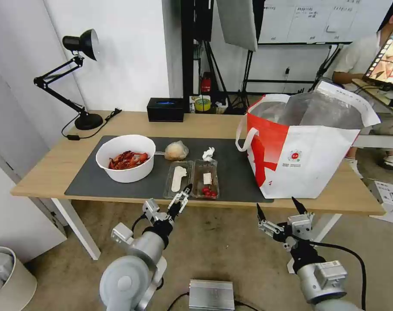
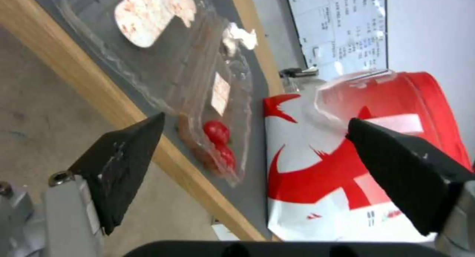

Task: Pick up the trash from the table and place it into the takeout bag.

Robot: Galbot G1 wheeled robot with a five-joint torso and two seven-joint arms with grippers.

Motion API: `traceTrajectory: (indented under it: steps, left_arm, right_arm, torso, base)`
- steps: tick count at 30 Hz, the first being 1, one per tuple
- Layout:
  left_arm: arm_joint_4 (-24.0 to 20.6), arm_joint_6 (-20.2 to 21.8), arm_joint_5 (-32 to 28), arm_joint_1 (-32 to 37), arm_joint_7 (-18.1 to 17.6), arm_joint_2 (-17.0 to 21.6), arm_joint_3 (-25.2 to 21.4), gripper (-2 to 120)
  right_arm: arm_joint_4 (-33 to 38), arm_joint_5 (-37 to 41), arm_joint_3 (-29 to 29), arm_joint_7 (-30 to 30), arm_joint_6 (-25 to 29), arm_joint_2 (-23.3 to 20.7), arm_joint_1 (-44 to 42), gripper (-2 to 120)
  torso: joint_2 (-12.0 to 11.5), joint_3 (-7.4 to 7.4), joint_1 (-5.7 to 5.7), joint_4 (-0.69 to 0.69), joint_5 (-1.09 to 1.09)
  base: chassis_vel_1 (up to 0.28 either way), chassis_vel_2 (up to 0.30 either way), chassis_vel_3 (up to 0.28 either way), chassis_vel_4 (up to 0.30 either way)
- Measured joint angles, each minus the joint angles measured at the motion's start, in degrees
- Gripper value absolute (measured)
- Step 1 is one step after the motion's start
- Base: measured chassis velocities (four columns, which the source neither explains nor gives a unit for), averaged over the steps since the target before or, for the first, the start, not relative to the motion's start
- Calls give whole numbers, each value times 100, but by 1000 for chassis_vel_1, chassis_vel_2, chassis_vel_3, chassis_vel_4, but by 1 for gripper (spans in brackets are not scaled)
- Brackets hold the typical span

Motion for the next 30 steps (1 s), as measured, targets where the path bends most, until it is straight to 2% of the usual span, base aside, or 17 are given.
traceTrajectory:
  steps: [10, 21, 30]
  left_arm:
    - [197, 86, -13, -246, -531, 4, 119, 100]
    - [304, 75, -20, -437, -711, 7, 157, 100]
    - [558, 75, -19, -711, -852, 9, 307, 100]
  right_arm:
    - [20, -41, 19, 25, 16, 26, -37, 100]
    - [-24, -56, 10, 36, 23, 34, -6, 100]
    - [-33, -73, 24, 40, 30, 48, -5, 100]
  torso:
    - [0, 0, 0, 0, 0]
    - [0, 0, 0, 0, 0]
    - [0, 0, 0, 0, 0]
  base:
    - [0, 0, 0, 0]
    - [0, 0, 0, 0]
    - [0, 0, 0, 0]
